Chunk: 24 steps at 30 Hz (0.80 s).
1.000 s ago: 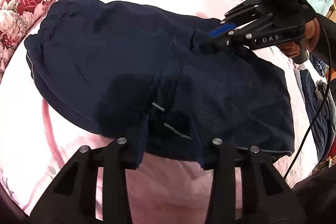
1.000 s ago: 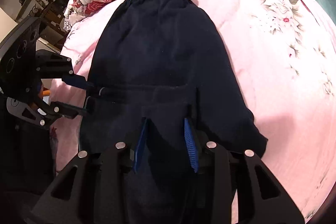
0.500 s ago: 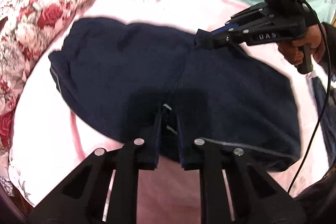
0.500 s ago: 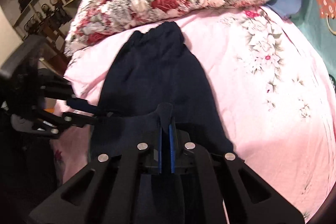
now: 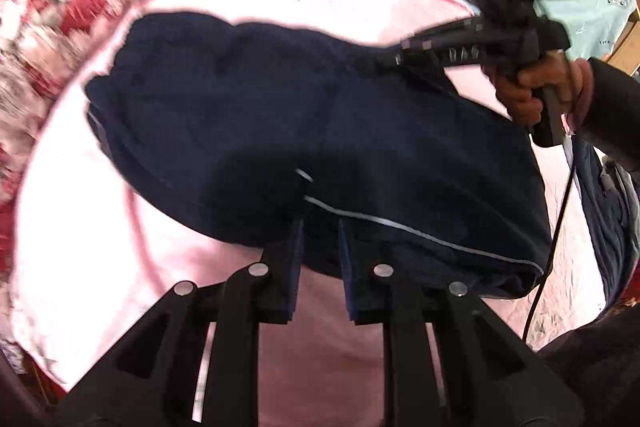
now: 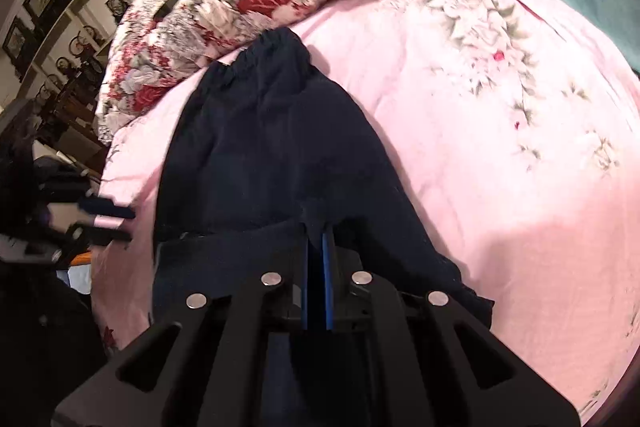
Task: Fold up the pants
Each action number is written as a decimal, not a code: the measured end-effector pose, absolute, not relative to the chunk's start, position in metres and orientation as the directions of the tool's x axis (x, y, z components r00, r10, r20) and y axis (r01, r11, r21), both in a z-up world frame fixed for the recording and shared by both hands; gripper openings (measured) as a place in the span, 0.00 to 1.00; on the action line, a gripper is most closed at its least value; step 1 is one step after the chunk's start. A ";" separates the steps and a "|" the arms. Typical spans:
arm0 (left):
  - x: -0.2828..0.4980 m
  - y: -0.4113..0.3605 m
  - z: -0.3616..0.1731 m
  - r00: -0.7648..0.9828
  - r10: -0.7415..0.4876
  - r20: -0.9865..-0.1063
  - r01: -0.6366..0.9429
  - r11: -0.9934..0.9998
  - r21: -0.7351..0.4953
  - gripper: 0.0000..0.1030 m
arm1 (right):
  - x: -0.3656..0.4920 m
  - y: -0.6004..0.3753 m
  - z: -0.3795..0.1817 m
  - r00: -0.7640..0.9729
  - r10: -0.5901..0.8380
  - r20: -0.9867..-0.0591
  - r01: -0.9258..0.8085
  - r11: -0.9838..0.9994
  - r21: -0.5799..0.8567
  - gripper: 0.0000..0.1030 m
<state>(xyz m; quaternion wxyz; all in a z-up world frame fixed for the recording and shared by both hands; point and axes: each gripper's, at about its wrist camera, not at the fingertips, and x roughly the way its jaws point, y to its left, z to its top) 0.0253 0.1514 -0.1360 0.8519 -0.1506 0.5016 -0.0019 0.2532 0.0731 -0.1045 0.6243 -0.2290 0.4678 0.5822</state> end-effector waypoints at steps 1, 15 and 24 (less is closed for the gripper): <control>0.028 0.152 -0.140 0.491 -0.173 -0.854 -0.157 0.947 -0.282 0.16 | 0.254 0.073 -0.106 -0.116 0.513 -0.850 -0.938 0.226 0.264 0.05; 0.034 0.161 -0.147 0.477 -0.344 -0.809 -0.259 0.824 -0.503 0.40 | 0.254 0.067 -0.107 -0.107 0.508 -0.854 -0.930 0.252 0.266 0.06; 0.042 0.169 -0.151 0.510 -0.311 -0.802 -0.317 0.799 -0.511 0.18 | 0.255 0.064 -0.106 -0.109 0.510 -0.853 -0.931 0.248 0.267 0.06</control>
